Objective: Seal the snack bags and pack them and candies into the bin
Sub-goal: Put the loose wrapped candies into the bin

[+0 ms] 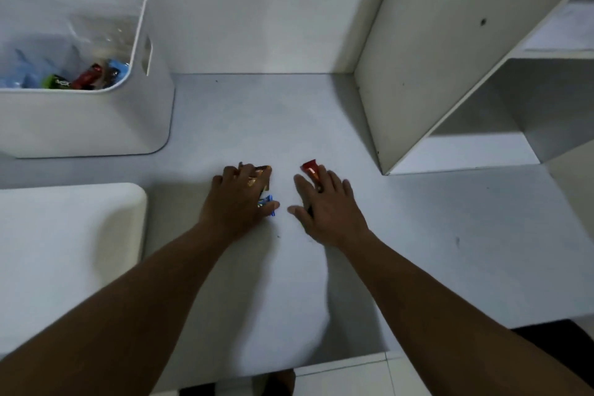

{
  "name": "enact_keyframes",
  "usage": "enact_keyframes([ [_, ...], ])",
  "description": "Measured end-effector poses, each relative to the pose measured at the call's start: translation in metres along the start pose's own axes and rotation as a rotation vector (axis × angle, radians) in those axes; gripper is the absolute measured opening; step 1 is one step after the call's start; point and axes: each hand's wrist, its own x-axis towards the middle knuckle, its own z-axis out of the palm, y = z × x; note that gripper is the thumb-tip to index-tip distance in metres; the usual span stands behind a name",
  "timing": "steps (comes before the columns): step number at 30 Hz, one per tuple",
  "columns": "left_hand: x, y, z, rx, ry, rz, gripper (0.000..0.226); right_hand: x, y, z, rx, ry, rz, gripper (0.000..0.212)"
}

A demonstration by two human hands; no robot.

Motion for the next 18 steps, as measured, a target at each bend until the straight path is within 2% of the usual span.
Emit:
enact_keyframes([
  [3, -0.007, 0.003, -0.003, -0.046, 0.011, -0.068, 0.046, 0.005, -0.002, 0.004, -0.121, 0.178, -0.035, 0.042],
  [8, -0.017, 0.005, -0.001, -0.232, -0.014, -0.131, 0.028, 0.008, -0.006, 0.007, -0.057, 0.184, -0.084, 0.021],
  [13, -0.026, -0.006, -0.004, -0.309, -0.046, -0.08, 0.025, 0.006, -0.013, -0.015, 0.03, 0.046, -0.061, 0.035],
  [18, -0.037, -0.022, -0.034, -0.453, 0.057, -0.154, 0.019, 0.025, -0.035, -0.051, 0.141, 0.087, -0.046, 0.048],
])
